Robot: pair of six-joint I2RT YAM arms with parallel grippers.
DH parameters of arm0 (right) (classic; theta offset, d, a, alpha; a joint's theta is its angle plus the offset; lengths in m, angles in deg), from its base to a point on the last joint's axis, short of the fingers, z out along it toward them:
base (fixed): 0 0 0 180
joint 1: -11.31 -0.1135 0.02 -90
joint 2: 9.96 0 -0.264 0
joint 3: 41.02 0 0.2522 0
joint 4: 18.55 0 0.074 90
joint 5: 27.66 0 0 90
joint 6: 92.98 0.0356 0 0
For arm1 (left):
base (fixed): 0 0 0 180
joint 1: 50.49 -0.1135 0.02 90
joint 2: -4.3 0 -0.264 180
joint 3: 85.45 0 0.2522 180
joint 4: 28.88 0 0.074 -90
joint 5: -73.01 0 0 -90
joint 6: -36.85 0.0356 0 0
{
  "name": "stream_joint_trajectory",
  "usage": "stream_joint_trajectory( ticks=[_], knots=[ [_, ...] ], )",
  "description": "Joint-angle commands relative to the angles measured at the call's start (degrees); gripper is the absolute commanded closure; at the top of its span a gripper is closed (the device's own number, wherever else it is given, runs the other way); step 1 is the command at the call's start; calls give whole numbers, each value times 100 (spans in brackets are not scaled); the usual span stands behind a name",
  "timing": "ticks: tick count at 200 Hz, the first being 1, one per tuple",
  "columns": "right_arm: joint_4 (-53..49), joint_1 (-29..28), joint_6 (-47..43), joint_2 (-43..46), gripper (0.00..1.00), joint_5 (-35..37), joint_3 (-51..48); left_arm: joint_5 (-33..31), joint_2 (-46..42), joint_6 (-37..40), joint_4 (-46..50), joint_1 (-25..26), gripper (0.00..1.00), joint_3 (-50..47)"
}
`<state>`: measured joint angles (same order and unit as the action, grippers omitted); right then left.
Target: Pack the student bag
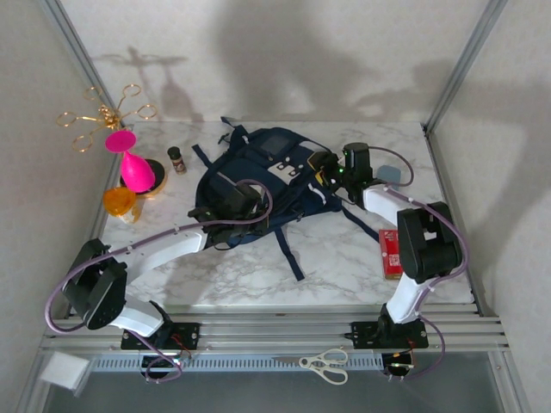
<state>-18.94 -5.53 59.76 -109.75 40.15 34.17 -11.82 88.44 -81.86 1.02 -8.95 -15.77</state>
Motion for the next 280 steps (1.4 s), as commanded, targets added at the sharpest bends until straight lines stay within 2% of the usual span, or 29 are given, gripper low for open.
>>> stream_joint_trajectory(
  ticks=[1, 22, 42, 63, 81, 126, 136, 156, 183, 201, 220, 243, 265, 280],
  knots=[
    [-669, -82, -568, 665, 32, 18, -181, -8, 118, -61, 66, 30, 100, 264],
    [-1112, -339, -668, 1204, 24, 118, -553, 56, 18, -175, -193, 21, 100, 250],
    [-1299, -910, -387, 1483, 23, 340, -862, 39, -15, -236, -216, 12, 100, 284],
    [-377, -1363, 435, 1649, 39, 523, -1482, -5, -33, -214, -182, 3, 100, 292],
    [-329, -1691, 730, 1273, 57, 602, -1195, 44, -38, -240, -208, 1, 100, 287],
    [-57, -2123, 1330, 686, 56, 1417, -860, 91, -55, -223, -230, -1, 100, 263],
    [-35, -2154, 1342, 523, 60, 1483, -774, 97, -65, -206, -251, 1, 100, 237],
    [-53, -2148, 1285, 266, 75, 1572, -598, 21, -82, -157, -157, -5, 100, 244],
    [-99, -1965, 813, 230, 100, 1580, -488, -220, -164, -94, 214, -24, 100, 245],
    [106, -1735, 171, 442, 100, 1132, -577, -383, -241, -39, 527, -82, 100, 235],
    [-203, -1431, -471, 994, 100, 943, -841, -570, -413, 14, 826, -124, 100, 188],
    [-420, -506, -1171, 1293, 100, -457, -1035, -641, -657, 49, 986, -193, 100, -42],
    [-1074, 315, -1921, 1172, 100, -933, -696, -236, -719, 101, 741, -208, 100, -251],
    [-1275, 561, -2035, 913, 100, -1192, -431, 204, -620, 23, 347, -201, 100, -300]
  ],
)
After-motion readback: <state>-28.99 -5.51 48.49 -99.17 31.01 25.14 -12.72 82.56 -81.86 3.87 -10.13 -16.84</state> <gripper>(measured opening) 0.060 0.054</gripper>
